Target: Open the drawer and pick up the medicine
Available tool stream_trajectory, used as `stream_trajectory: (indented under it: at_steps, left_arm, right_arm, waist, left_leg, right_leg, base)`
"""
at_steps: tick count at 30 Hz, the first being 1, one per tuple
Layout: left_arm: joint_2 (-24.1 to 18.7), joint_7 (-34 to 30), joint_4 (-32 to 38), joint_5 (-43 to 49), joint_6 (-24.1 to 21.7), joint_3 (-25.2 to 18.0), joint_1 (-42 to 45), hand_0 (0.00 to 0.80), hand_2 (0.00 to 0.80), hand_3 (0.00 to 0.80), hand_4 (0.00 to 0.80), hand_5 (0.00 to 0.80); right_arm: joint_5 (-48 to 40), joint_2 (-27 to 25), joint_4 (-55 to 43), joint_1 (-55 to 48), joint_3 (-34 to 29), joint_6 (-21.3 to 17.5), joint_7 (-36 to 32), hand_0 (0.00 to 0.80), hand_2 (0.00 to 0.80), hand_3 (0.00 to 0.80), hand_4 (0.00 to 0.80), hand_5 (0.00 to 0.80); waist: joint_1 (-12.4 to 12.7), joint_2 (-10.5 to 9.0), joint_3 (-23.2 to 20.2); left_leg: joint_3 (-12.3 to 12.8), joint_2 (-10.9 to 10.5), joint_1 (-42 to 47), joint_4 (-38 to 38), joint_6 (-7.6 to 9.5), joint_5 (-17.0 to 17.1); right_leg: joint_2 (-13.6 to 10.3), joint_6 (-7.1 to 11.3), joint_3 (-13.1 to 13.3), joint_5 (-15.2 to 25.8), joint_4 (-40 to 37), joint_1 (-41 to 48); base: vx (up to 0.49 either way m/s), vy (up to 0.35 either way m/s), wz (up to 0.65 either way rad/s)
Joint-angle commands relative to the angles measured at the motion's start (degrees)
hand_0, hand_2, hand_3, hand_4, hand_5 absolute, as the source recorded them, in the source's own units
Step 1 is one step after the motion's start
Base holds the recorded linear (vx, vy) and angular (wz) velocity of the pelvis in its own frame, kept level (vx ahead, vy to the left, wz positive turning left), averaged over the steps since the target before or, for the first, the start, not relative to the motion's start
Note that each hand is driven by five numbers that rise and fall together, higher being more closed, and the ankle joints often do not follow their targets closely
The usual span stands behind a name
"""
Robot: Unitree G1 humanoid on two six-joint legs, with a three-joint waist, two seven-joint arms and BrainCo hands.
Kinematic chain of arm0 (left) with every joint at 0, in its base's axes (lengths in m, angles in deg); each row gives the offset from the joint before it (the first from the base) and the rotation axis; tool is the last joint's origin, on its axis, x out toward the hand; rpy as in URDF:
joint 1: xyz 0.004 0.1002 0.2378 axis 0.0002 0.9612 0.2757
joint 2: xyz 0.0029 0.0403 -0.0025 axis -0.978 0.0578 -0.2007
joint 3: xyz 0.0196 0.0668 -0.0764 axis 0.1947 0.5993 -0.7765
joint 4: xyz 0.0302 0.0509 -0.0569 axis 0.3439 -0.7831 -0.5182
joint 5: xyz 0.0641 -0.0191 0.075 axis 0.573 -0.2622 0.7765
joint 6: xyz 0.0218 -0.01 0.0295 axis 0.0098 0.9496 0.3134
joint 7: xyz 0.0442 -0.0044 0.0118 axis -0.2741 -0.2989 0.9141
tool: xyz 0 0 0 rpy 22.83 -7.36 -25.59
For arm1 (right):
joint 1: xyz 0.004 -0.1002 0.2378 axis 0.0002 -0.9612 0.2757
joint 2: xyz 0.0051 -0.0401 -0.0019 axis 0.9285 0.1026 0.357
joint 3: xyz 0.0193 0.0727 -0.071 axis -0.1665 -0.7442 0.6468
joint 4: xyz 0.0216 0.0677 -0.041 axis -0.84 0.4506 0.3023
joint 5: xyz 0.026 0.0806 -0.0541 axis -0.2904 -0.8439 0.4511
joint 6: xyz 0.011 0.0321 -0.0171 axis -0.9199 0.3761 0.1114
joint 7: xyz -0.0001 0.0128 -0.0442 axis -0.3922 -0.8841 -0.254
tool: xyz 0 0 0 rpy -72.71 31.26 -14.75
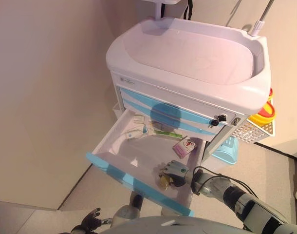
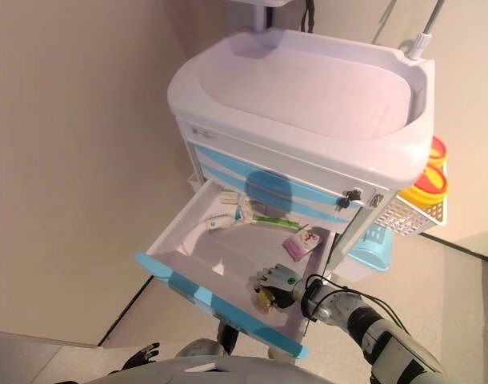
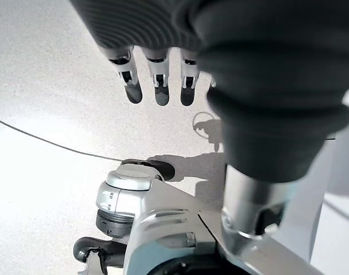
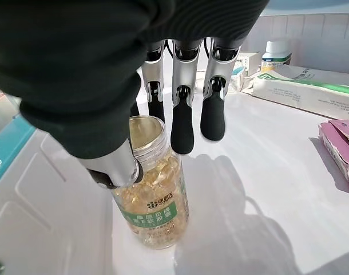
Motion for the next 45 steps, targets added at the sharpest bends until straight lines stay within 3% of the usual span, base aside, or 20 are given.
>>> stream_trajectory:
  at_steps: [1, 9, 14, 18, 22, 26, 28, 32, 35, 45]
  left_arm:
    - [0.33, -0.29, -1.73, -0.02, -2.49, 1.88, -2.93, 0.0, 0.0, 0.0, 0.0, 0.0]
    - [0.14, -0.37, -1.74, -0.05, -2.24, 1.65, -3.07, 0.0, 0.0, 0.0, 0.0, 0.0]
    - [-0.11, -0.41, -1.56, -0.67, -1.77, 1.16, -3.3, 0.0, 0.0, 0.0, 0.0, 0.0]
    - [-0.74, -0.66, -1.07, -1.37, -1.1, -0.15, -3.16, 0.0, 0.0, 0.0, 0.0, 0.0]
    - [-1.13, -0.67, -0.98, -2.31, -1.3, -1.56, -2.52, 0.0, 0.0, 0.0, 0.0, 0.0]
    - [-1.43, -0.6, -1.22, -3.15, -1.26, -2.68, -2.13, 0.0, 0.0, 0.0, 0.0, 0.0]
    - [-1.88, -0.78, -1.51, -3.47, -1.37, -2.96, -2.06, 0.0, 0.0, 0.0, 0.0, 0.0]
    - [-2.24, -0.87, -2.01, -3.52, -1.47, -2.52, -1.82, 0.0, 0.0, 0.0, 0.0, 0.0]
    - [-2.37, -0.64, -1.54, -4.06, -1.26, -0.96, -1.71, 0.0, 0.0, 0.0, 0.0, 0.0]
    - [-3.8, -0.79, -0.46, -5.45, 0.56, 3.13, -2.37, 0.0, 0.0, 0.0, 0.0, 0.0]
  right_arm:
    - [-1.45, 1.19, -1.73, 2.42, 0.56, -1.13, 1.31, 0.8, 0.8, 0.8, 0.8, 0.8]
    - [-2.42, -0.02, -3.78, 2.54, 0.0, -1.08, 0.68, 0.8, 0.8, 0.8, 0.8, 0.8]
    - [-9.01, -3.51, -10.98, 4.11, -0.29, -1.94, -3.36, 0.8, 0.8, 0.8, 0.8, 0.8]
    - [-20.63, -10.06, -24.76, 6.07, -2.08, -1.54, -14.23, 0.8, 0.8, 0.8, 0.8, 0.8]
    - [-36.25, -17.51, -40.25, 7.46, -8.3, 1.77, -29.27, 0.8, 0.8, 0.8, 0.8, 0.8]
    - [-54.33, -23.3, -53.39, 10.22, -17.44, 8.46, -44.9, 0.8, 0.8, 0.8, 0.8, 0.8]
    - [-65.37, -25.47, -57.54, 12.65, -21.71, 15.43, -49.27, 0.8, 0.8, 0.8, 0.8, 0.8]
    - [-77.28, -28.36, -54.91, 20.4, -27.84, 17.25, -47.13, 0.8, 0.8, 0.8, 0.8, 0.8]
    - [-82.05, -29.99, -48.05, 28.81, -29.26, 17.44, -41.36, 0.8, 0.8, 0.8, 0.8, 0.8]
    - [-81.79, -34.74, -23.84, 50.06, -23.47, 21.91, -26.27, 0.8, 0.8, 0.8, 0.8, 0.8]
  waist:
    - [1.63, -1.97, 1.18]
    - [1.28, -2.22, 1.21]
    - [0.51, -2.61, 1.48]
    - [-0.73, -3.25, 1.67]
    - [-2.22, -3.86, 1.82]
    - [-3.72, -4.57, 1.65]
    - [-4.25, -5.05, 1.6]
    - [-4.54, -5.9, 1.01]
    - [-3.96, -6.37, 0.47]
    - [-1.21, -7.44, -0.13]
  left_leg:
    - [-0.18, -5.07, 3.59, 0.09, 2.41, -9.03]
    - [0.2, -4.98, 3.62, 0.09, 2.5, -9.06]
    - [0.67, -4.77, 3.84, 0.09, 2.5, -9.18]
    - [1.6, -4.35, 3.96, 0.09, 2.37, -9.22]
    - [2.81, -3.95, 4.08, 0.09, 2.5, -9.3]
    - [4.0, -3.56, 4.19, 0.09, 2.55, -9.44]
    - [4.55, -3.37, 4.32, 0.09, 2.48, -9.52]
    - [5.15, -3.2, 4.67, 0.09, 2.3, -9.75]
    - [5.15, -3.18, 4.95, 0.09, 2.28, -9.85]
    - [3.64, -3.74, 5.49, 0.09, 2.34, -9.95]
  right_leg:
    - [-0.37, 1.16, -0.8, 0.73, 1.94, -2.93]
    - [-0.28, 1.11, -0.52, 0.75, 2.11, -3.09]
    - [-0.15, 1.07, 0.05, 0.86, 2.25, -3.16]
    - [0.01, 1.09, 0.94, 1.15, 2.31, -3.35]
    - [0.22, 1.06, 2.2, 1.34, 2.47, -3.7]
    - [0.43, 1.01, 3.46, 1.39, 2.61, -4.08]
    - [0.48, 0.96, 3.88, 1.42, 2.7, -4.16]
    - [0.52, 0.96, 4.28, 1.33, 2.87, -4.12]
    - [0.52, 0.96, 4.15, 1.31, 2.88, -3.85]
    - [0.5, 0.68, 2.88, 1.09, 2.5, -2.49]
  base:
    - [0.0, 0.0, 0.0]
    - [0.0, 0.0, 0.0]
    - [0.0, 0.0, 0.0]
    - [-0.003, 0.003, -0.02]
    - [-0.004, 0.016, -0.13]
    - [0.008, 0.022, -0.16]
    - [0.02, 0.015, -0.11]
    - [0.038, 0.024, -0.13]
    - [0.06, 0.03, -0.08]
    - [0.065, 0.032, 0.04]
